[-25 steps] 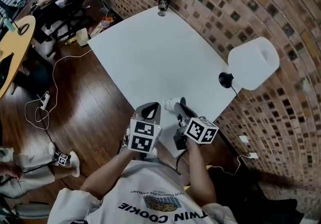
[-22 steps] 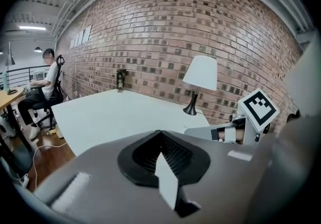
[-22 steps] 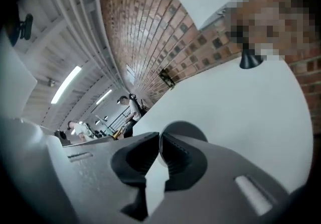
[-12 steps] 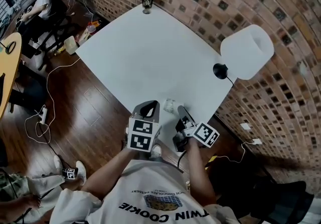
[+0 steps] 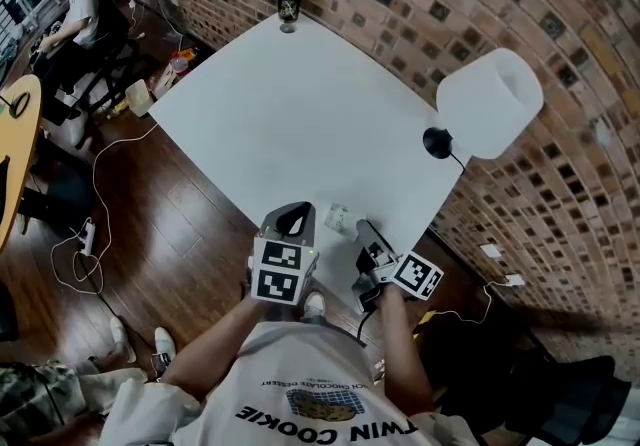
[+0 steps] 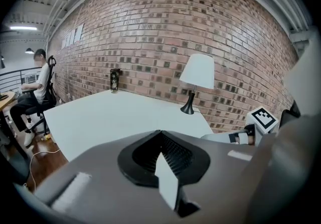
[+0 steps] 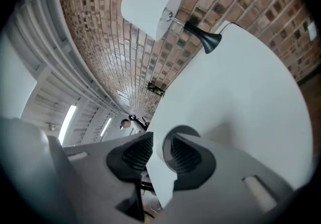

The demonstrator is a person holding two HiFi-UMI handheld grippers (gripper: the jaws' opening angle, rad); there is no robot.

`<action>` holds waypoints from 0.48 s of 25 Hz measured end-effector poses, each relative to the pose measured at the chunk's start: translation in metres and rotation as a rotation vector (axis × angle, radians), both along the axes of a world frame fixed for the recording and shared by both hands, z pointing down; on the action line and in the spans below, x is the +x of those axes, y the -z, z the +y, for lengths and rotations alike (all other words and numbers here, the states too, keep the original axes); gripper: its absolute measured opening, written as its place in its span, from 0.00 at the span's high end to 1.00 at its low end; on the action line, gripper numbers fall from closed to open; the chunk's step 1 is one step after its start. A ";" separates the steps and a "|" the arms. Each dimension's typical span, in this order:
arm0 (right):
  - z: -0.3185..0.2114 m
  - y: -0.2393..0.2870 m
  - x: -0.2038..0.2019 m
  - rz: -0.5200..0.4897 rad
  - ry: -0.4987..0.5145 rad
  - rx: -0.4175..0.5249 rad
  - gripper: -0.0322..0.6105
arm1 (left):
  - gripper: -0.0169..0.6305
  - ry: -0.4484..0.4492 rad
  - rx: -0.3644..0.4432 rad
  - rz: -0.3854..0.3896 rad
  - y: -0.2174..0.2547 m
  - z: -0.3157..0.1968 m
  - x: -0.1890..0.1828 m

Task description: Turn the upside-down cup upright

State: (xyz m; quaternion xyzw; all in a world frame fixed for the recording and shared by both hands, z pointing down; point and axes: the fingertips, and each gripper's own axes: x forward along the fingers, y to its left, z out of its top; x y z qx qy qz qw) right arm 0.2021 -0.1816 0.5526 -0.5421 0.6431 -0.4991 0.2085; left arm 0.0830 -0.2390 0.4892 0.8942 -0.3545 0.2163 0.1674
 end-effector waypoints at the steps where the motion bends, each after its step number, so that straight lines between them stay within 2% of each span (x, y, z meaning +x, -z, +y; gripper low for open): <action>1: 0.001 0.004 0.001 0.054 0.022 0.002 0.79 | 0.97 0.001 0.001 0.002 0.000 -0.001 0.000; 3: 0.002 0.013 0.003 0.220 0.088 -0.009 0.76 | 0.97 0.003 0.004 0.005 0.001 -0.002 -0.001; 5: -0.002 0.022 -0.002 0.472 0.219 -0.021 0.73 | 0.97 0.009 0.002 0.008 0.001 -0.004 -0.003; 7: -0.007 0.026 -0.023 0.748 0.431 -0.031 0.67 | 0.97 0.018 -0.005 0.012 -0.001 -0.004 -0.006; 9: -0.014 0.017 -0.050 0.977 0.678 -0.050 0.59 | 0.97 0.028 -0.009 0.018 -0.002 -0.004 -0.009; 10: -0.016 0.010 -0.063 1.059 0.795 -0.067 0.56 | 0.97 0.033 -0.010 0.020 -0.002 -0.005 -0.011; 12: -0.019 -0.007 -0.081 1.139 0.980 -0.125 0.55 | 0.97 0.045 -0.008 0.025 -0.001 -0.007 -0.016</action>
